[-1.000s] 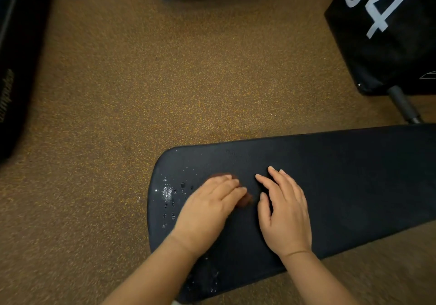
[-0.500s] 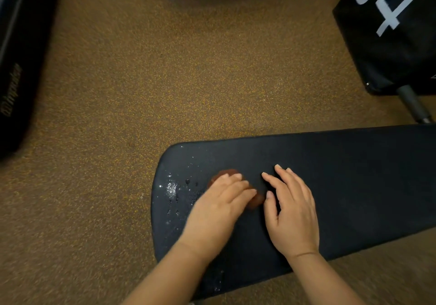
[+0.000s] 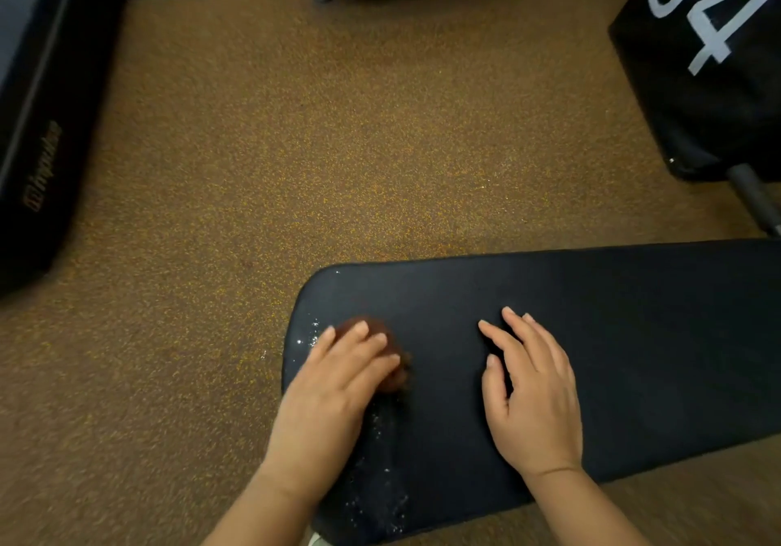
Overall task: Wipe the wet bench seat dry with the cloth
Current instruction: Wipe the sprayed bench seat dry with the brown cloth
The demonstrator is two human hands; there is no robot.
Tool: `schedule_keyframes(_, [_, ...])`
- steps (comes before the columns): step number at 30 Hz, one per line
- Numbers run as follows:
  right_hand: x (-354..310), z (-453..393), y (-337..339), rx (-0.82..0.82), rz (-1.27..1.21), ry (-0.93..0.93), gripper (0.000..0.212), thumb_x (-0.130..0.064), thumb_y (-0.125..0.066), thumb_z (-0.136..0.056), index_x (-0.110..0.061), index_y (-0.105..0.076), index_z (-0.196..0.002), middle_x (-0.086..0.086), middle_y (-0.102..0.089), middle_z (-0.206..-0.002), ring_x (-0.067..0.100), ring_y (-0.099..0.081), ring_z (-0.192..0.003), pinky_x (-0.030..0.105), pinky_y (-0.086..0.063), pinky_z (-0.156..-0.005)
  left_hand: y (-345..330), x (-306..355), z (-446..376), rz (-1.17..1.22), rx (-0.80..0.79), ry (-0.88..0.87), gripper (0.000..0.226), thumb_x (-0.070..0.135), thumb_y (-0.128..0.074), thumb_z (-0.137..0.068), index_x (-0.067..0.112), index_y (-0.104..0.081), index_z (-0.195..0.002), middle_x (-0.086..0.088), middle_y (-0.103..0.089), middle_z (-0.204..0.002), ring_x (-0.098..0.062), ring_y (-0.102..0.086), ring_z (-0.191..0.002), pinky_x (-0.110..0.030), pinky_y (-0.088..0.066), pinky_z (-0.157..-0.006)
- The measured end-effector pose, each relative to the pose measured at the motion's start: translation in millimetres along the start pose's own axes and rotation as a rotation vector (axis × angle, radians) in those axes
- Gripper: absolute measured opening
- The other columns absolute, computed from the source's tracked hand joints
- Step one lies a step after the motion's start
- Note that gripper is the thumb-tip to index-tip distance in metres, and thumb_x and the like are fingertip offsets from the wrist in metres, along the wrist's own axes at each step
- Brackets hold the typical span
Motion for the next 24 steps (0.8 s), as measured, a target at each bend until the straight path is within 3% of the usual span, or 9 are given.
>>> schedule_keyframes(4, [-2, -1, 0, 0.001, -0.004, 0.008, 0.041, -0.028, -0.037, -0.092, -0.021, -0.06, -0.126, 0.0, -0.05, -0.14, 0.018, -0.036, -0.135, 0.032, -0.025, -0.112, 13, -55, -37, 0.001, 0.09, 0.366, 0.039, 0.019, -0.039, -0.084, 0.018, -0.07, -0.108, -0.004, -0.065, -0.121, -0.026, -0.057, -0.117, -0.026, -0.031, -0.104])
schedule_keyframes(6, [-1, -1, -1, 0.005, -0.005, 0.014, 0.041, -0.027, -0.038, -0.092, -0.019, -0.061, -0.125, 0.001, -0.05, -0.139, 0.019, -0.037, -0.135, 0.029, -0.023, -0.113, 11, -47, -42, 0.058, 0.114, 0.45, 0.038, 0.018, -0.041, -0.082, 0.017, -0.072, -0.104, -0.004, -0.068, -0.114, -0.025, -0.061, -0.111, -0.021, -0.031, -0.1])
schedule_keyframes(12, [-2, -1, 0, -0.007, 0.008, -0.006, 0.042, -0.029, -0.036, -0.092, -0.02, -0.06, -0.126, 0.0, -0.049, -0.14, 0.019, -0.036, -0.135, 0.031, -0.024, -0.112, 7, -8, -5, 0.06, 0.016, 0.158, 0.038, 0.015, -0.044, -0.08, 0.019, -0.071, -0.106, 0.0, -0.066, -0.117, -0.019, -0.058, -0.115, -0.029, -0.037, -0.103])
schedule_keyframes(14, [-2, -2, 0, -0.002, 0.008, -0.004, 0.041, -0.029, -0.037, -0.092, -0.021, -0.06, -0.125, 0.0, -0.05, -0.14, 0.019, -0.036, -0.135, 0.029, -0.023, -0.111, 11, -33, -17, 0.024, 0.061, 0.195, 0.038, 0.016, -0.042, -0.081, 0.018, -0.071, -0.107, -0.003, -0.066, -0.119, -0.021, -0.058, -0.116, -0.029, -0.038, -0.101])
schedule_keyframes(17, [-2, -1, 1, 0.007, 0.008, -0.011, 0.041, -0.028, -0.037, -0.092, -0.021, -0.06, -0.125, 0.0, -0.05, -0.139, 0.018, -0.036, -0.135, 0.026, -0.02, -0.112, 14, -65, -52, 0.048, 0.156, 0.448, 0.042, 0.02, -0.036, -0.082, 0.018, -0.07, -0.108, -0.004, -0.066, -0.12, -0.024, -0.058, -0.117, -0.023, -0.035, -0.1])
schedule_keyframes(19, [-1, -1, 0, 0.011, 0.006, -0.008, 0.04, -0.028, -0.038, -0.092, -0.021, -0.06, -0.125, -0.001, -0.05, -0.14, 0.018, -0.036, -0.135, 0.024, -0.019, -0.113, 4, -62, -71, 0.101, 0.186, 0.522, 0.044, 0.021, -0.035, -0.082, 0.016, -0.07, -0.109, -0.006, -0.066, -0.118, -0.025, -0.059, -0.115, -0.022, -0.034, -0.1])
schedule_keyframes(24, [-1, -1, -2, 0.006, 0.011, 0.01, 0.04, -0.026, -0.039, -0.092, -0.02, -0.06, -0.126, 0.001, -0.05, -0.139, 0.02, -0.037, -0.135, 0.029, -0.023, -0.113, -21, -13, -75, 0.123, 0.134, 0.381, 0.04, 0.016, -0.038, -0.083, 0.012, -0.07, -0.107, -0.008, -0.067, -0.115, -0.027, -0.059, -0.114, -0.031, -0.036, -0.103])
Point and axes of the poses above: each hand's wrist, its own z-axis away from the middle knuckle, its own y-axis out of the back of the hand, x = y × z, the point moved 9 cm from there along -z, towards the middle knuckle
